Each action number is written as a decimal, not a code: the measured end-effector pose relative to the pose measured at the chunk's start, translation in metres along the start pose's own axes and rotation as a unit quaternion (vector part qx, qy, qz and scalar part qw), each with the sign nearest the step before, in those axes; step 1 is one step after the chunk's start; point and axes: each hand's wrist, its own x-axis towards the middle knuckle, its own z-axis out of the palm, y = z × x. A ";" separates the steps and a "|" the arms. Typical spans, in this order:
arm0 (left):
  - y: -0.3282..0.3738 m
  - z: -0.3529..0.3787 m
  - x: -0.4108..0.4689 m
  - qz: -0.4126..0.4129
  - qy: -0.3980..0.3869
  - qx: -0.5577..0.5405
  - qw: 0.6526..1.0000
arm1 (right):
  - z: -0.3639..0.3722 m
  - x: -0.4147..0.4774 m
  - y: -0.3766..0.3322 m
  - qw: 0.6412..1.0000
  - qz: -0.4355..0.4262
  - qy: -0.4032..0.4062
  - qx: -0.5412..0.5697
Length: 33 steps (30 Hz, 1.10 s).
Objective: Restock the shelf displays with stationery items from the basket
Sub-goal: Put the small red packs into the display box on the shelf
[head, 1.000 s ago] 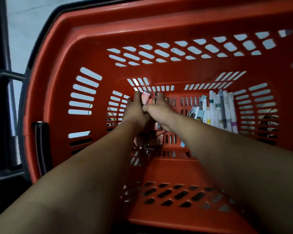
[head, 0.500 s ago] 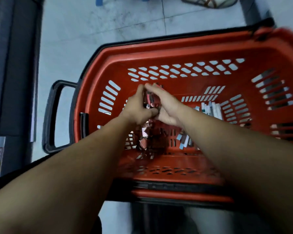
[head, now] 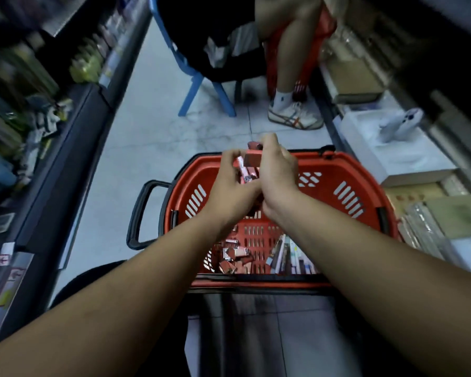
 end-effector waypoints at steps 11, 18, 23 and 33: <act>0.015 0.043 -0.002 -0.028 0.004 -0.245 0.969 | -0.031 -0.007 -0.020 0.974 -0.202 0.001 -0.106; 0.020 0.047 0.021 -0.038 -0.065 -0.311 0.947 | -0.041 0.003 -0.030 0.953 -0.278 0.034 -0.115; 0.015 0.051 0.031 -0.090 -0.025 -0.296 0.951 | -0.042 0.017 -0.020 0.950 -0.273 0.042 -0.148; 0.004 0.052 0.036 -0.202 0.089 -0.414 0.883 | -0.029 0.019 0.005 0.931 -0.286 0.046 -0.220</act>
